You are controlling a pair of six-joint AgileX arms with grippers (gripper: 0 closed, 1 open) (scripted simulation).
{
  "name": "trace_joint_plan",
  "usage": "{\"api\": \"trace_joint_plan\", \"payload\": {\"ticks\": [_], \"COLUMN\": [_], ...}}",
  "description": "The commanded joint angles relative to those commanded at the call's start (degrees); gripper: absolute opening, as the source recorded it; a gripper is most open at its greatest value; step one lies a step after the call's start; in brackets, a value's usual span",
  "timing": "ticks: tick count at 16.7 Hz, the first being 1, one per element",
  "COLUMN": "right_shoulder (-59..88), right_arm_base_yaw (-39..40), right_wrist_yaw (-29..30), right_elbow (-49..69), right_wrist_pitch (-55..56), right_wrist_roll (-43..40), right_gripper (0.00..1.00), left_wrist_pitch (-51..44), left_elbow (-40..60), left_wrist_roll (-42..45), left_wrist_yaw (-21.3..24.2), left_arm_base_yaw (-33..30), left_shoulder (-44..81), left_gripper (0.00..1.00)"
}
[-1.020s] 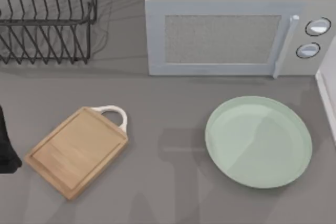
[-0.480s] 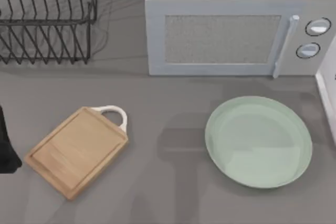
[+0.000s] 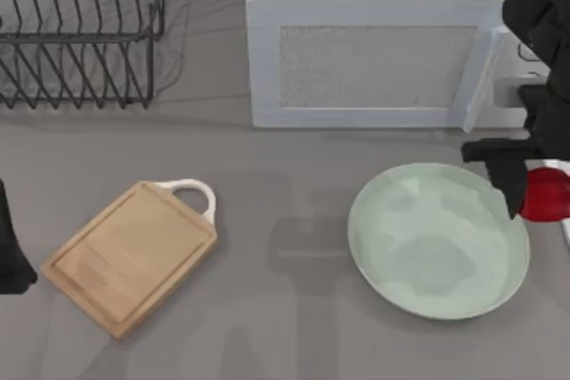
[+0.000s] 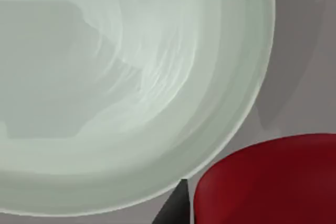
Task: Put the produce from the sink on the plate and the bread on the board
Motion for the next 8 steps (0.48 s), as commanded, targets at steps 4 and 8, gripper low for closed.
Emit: {"api": "trace_joint_plan", "payload": {"ticks": [4,8], "right_shoulder": [0.29,0.94], "right_arm_base_yaw": [7.77,11.52], "right_wrist_yaw": [0.09,0.17], "right_elbow": [4.26,7.66], "right_wrist_pitch": [0.64,2.01], "right_wrist_roll": [7.83,11.96], "right_gripper": [0.00,0.00], "left_wrist_pitch": [0.00,0.00], "left_elbow": [0.00,0.00], "left_wrist_roll": [0.00,0.00], "left_wrist_yaw": [0.00,0.00], "left_arm_base_yaw": [0.00,0.00], "left_shoulder": [0.00,0.00], "left_gripper": [1.00,1.00]}}
